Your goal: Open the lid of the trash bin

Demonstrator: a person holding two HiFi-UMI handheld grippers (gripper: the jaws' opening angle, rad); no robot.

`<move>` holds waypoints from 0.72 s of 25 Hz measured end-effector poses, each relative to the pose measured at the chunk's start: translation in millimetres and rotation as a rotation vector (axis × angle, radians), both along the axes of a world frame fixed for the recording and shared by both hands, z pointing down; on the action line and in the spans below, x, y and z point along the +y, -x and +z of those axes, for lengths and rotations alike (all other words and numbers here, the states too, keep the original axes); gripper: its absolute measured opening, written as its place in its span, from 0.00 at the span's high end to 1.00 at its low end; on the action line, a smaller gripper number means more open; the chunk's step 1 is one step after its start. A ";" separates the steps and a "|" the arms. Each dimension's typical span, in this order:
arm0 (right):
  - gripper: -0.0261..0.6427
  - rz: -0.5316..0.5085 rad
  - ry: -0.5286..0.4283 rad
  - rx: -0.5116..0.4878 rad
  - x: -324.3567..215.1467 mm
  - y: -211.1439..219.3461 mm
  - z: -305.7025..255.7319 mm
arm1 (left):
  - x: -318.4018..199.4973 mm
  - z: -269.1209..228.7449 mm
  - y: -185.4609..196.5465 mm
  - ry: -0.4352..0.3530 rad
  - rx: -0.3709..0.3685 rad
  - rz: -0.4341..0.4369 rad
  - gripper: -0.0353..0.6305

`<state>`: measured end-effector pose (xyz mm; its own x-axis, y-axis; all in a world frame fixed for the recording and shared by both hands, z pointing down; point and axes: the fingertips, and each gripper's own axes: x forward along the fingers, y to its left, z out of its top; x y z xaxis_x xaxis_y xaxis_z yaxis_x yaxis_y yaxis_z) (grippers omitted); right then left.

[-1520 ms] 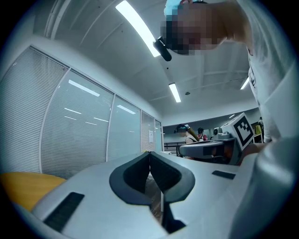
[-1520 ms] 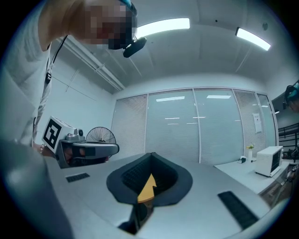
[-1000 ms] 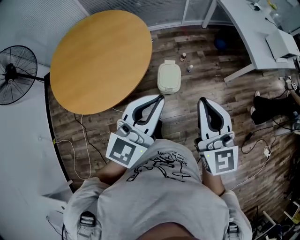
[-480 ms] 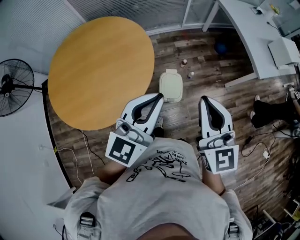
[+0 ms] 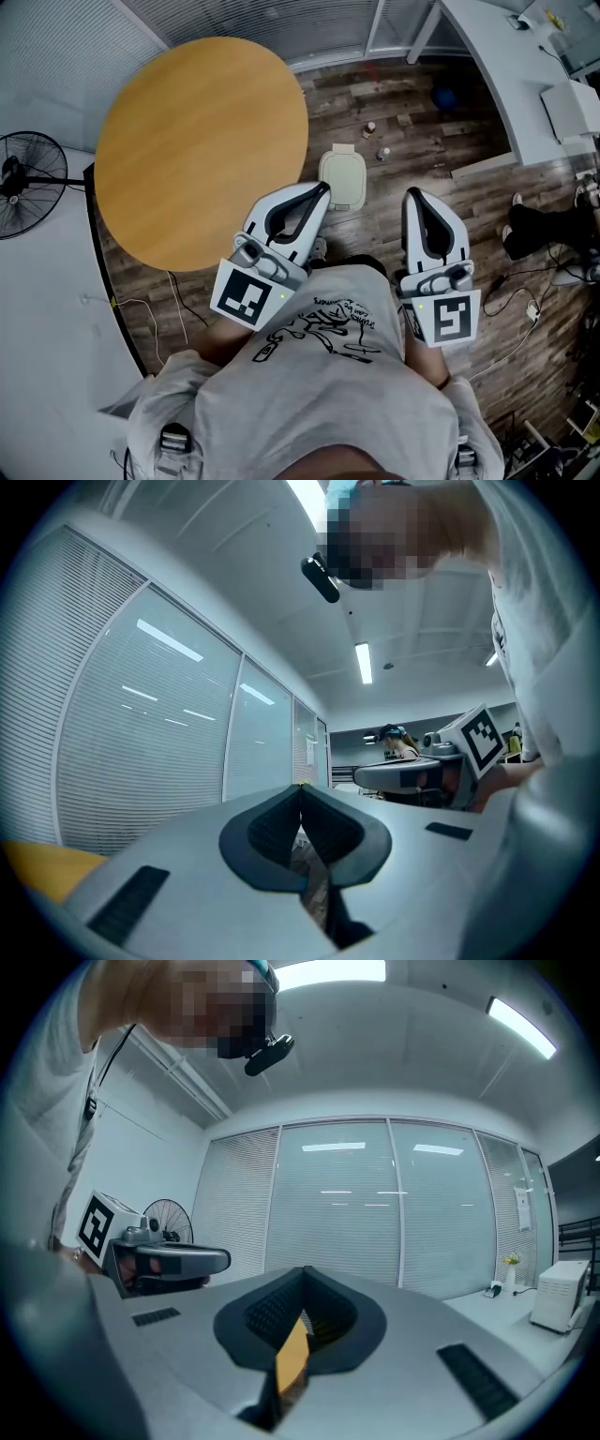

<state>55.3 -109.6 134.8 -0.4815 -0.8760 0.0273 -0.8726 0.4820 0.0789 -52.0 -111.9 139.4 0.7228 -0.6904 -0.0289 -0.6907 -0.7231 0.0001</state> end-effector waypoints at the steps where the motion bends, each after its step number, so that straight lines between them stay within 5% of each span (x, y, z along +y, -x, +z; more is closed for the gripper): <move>1: 0.95 0.001 0.000 -0.002 -2.8 -4.1 0.0 | -2.5 -0.3 -3.3 0.000 -0.001 0.000 0.92; 18: 0.95 -0.028 0.051 0.003 -22.7 -35.6 21.8 | -18.8 24.6 -28.2 0.051 -0.025 -0.054 0.92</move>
